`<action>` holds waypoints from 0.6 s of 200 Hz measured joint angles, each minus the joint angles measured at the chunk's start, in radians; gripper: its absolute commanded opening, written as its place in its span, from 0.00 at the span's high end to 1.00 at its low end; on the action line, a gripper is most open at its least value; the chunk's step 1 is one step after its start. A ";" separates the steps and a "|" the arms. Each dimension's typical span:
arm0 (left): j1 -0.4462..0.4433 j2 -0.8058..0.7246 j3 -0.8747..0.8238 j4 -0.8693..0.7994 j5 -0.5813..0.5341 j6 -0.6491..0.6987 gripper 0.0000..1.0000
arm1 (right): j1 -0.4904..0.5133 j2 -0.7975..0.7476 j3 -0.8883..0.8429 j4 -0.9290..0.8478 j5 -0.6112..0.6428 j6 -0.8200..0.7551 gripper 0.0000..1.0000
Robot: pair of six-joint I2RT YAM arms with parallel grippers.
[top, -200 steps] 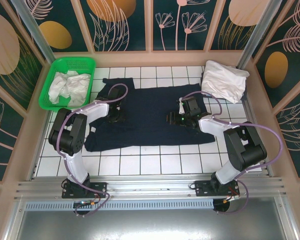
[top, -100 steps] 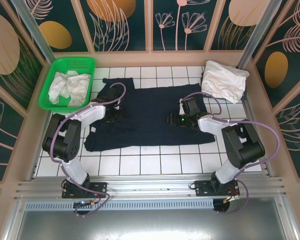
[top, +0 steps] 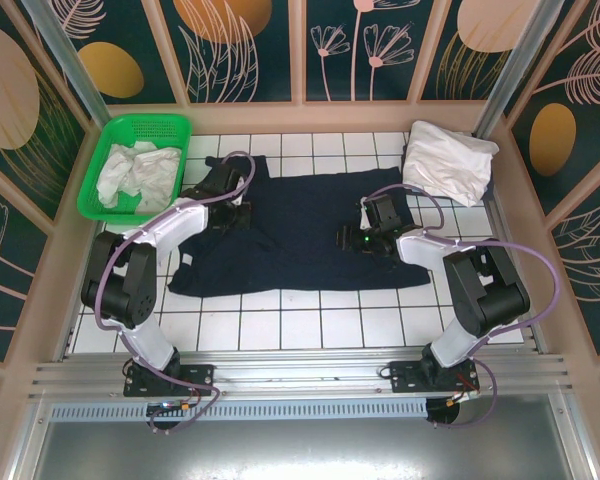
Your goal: Fold and stack the t-shirts
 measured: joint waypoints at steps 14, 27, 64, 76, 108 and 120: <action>0.000 0.016 0.016 0.023 0.026 0.063 0.73 | 0.000 0.000 0.000 0.000 -0.005 0.000 0.46; 0.000 0.056 0.047 0.035 0.040 0.099 0.58 | 0.000 0.000 0.000 0.001 -0.013 0.001 0.47; 0.000 0.130 0.074 0.058 0.032 0.110 0.34 | 0.041 0.000 0.004 0.032 -0.045 -0.008 0.46; 0.000 0.119 0.073 0.068 0.005 0.090 0.27 | 0.079 0.005 0.023 0.039 -0.058 -0.021 0.46; 0.010 -0.037 0.006 0.082 -0.134 -0.041 0.16 | 0.197 0.116 0.201 0.065 -0.097 -0.089 0.46; 0.035 -0.137 -0.045 0.082 -0.173 -0.107 0.17 | 0.238 0.180 0.295 0.074 -0.110 -0.130 0.45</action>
